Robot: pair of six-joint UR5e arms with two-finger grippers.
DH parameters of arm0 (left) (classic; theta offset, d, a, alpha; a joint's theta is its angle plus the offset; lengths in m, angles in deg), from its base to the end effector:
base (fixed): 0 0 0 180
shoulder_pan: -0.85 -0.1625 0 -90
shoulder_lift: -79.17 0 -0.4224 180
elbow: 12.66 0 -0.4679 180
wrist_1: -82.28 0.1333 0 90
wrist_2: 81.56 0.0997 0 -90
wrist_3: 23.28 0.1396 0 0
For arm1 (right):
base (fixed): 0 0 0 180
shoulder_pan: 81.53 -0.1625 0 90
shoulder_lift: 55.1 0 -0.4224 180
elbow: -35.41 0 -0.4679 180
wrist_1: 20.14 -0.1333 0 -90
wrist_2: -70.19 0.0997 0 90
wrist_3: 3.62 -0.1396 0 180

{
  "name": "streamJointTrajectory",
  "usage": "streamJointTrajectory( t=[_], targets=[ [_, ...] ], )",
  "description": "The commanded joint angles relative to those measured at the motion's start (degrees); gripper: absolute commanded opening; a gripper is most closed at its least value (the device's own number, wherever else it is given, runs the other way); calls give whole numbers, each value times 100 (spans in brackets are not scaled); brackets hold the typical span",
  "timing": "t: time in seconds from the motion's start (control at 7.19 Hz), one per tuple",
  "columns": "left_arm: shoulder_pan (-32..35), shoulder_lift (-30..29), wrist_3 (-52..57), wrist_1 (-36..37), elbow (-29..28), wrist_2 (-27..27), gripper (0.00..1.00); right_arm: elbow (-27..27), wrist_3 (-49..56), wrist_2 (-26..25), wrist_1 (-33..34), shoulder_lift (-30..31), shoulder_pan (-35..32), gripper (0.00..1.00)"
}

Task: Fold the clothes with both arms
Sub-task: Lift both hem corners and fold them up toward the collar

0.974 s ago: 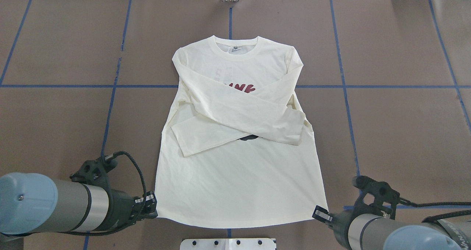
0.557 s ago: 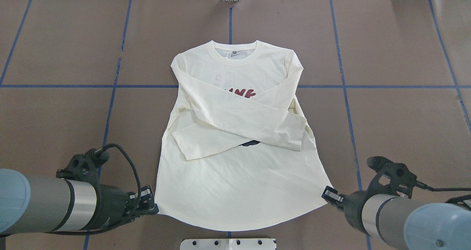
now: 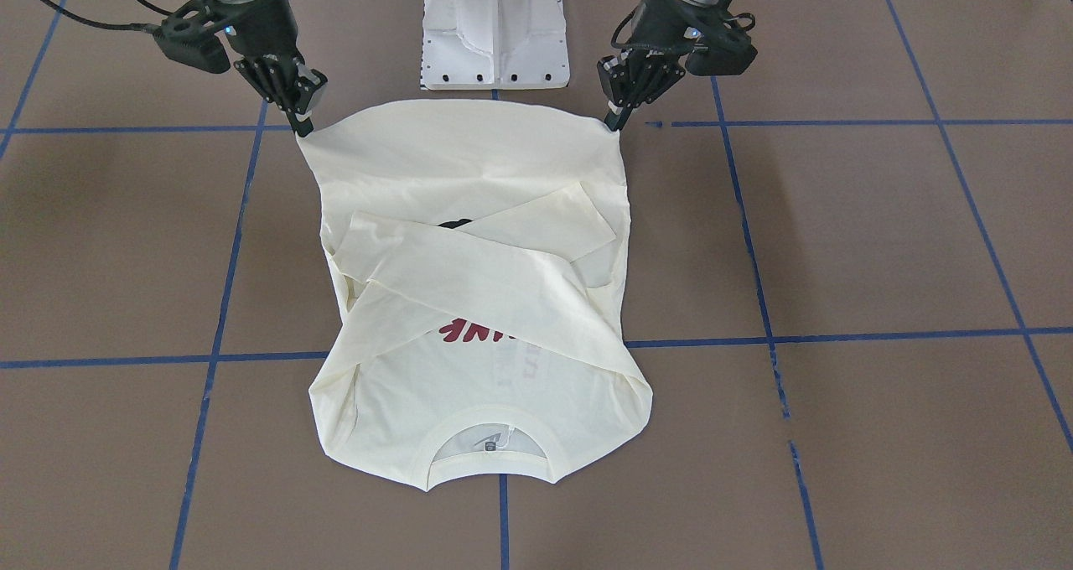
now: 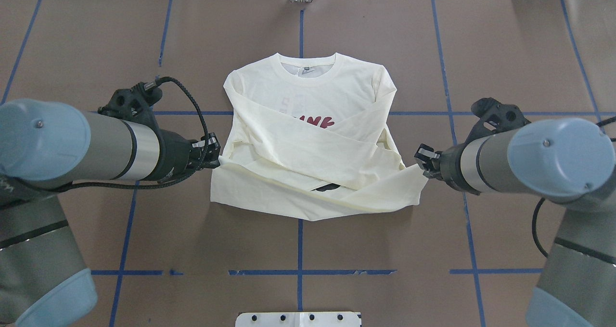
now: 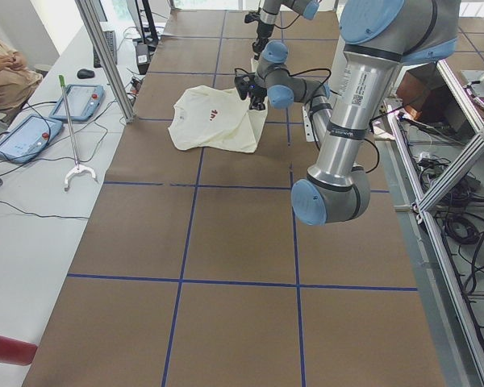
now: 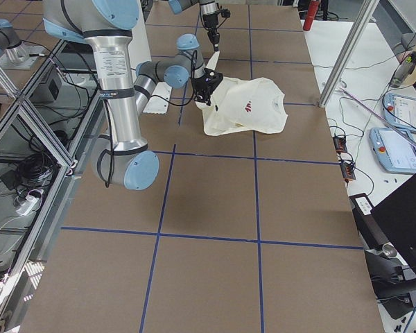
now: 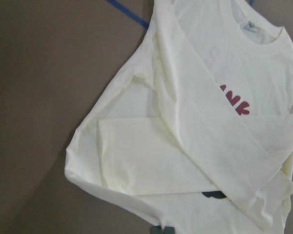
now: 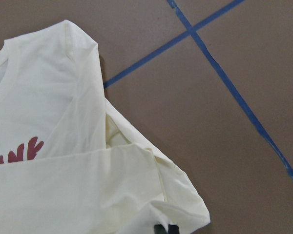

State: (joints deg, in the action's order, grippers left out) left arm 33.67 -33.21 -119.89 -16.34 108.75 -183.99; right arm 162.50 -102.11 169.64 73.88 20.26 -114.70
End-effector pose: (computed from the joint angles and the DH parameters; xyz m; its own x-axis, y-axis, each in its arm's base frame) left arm 0.4518 -0.4143 0.1503 0.3442 -0.3557 -0.8689 0.4113 0.8890 -0.2010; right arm -0.4130 -0.4018 0.2227 0.4924 0.4958 0.7153 -0.5164 0.8280 -0.2185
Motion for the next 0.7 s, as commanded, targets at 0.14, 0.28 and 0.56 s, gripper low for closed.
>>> streamJointTrajectory(
  t=[0.14, 0.28, 0.56],
  targets=[
    [636, -695, 459, -199, -1379, 39, 0, -1929, 848, 329, -77, -1258, -892, 0],
    [646, -714, 468, -714, -1871, 265, 0, -2439, 1128, 329, -86, -1548, -1006, 0],
    [786, -924, 520, -1315, -2706, 391, 0, -3669, 1183, 329, -767, -2094, -1226, 0]
  ],
)
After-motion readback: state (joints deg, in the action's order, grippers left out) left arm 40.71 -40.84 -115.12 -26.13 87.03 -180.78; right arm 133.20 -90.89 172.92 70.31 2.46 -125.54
